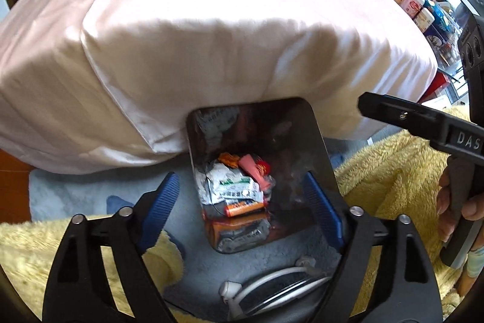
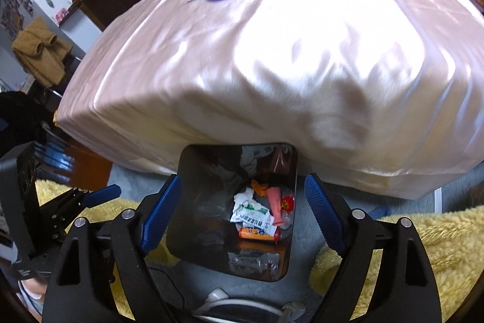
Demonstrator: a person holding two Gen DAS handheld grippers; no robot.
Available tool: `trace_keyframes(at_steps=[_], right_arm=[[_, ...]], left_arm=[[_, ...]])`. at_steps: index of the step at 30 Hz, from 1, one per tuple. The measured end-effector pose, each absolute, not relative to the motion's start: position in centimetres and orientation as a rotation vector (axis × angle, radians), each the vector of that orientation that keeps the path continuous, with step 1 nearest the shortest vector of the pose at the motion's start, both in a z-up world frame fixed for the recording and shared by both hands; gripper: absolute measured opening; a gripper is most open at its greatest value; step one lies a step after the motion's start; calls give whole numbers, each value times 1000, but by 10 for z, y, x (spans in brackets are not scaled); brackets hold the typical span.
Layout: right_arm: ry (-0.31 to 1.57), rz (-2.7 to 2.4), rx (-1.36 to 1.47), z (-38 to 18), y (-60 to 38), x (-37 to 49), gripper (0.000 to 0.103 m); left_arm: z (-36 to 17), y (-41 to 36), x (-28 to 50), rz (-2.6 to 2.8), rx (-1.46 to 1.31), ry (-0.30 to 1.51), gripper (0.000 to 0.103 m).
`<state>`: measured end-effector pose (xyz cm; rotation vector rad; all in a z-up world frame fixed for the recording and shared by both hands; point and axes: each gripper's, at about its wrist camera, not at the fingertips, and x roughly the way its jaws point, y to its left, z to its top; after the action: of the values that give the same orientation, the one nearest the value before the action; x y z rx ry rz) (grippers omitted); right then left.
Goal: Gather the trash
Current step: 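Lower the tissue and pink horn into the black bin and open both tools, then move both open tools back over the table toward the remaining items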
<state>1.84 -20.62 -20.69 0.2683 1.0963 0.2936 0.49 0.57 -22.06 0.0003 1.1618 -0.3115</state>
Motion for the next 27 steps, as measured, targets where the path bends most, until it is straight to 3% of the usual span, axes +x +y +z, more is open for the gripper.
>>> trace_keyframes(at_steps=[18, 27], right_arm=[[912, 239, 198, -135, -225, 92, 88], [905, 242, 185, -125, -220, 143, 88]], left_arm=[[-153, 10, 75, -304, 15, 1012, 85], [-137, 3, 134, -310, 45, 981, 85]])
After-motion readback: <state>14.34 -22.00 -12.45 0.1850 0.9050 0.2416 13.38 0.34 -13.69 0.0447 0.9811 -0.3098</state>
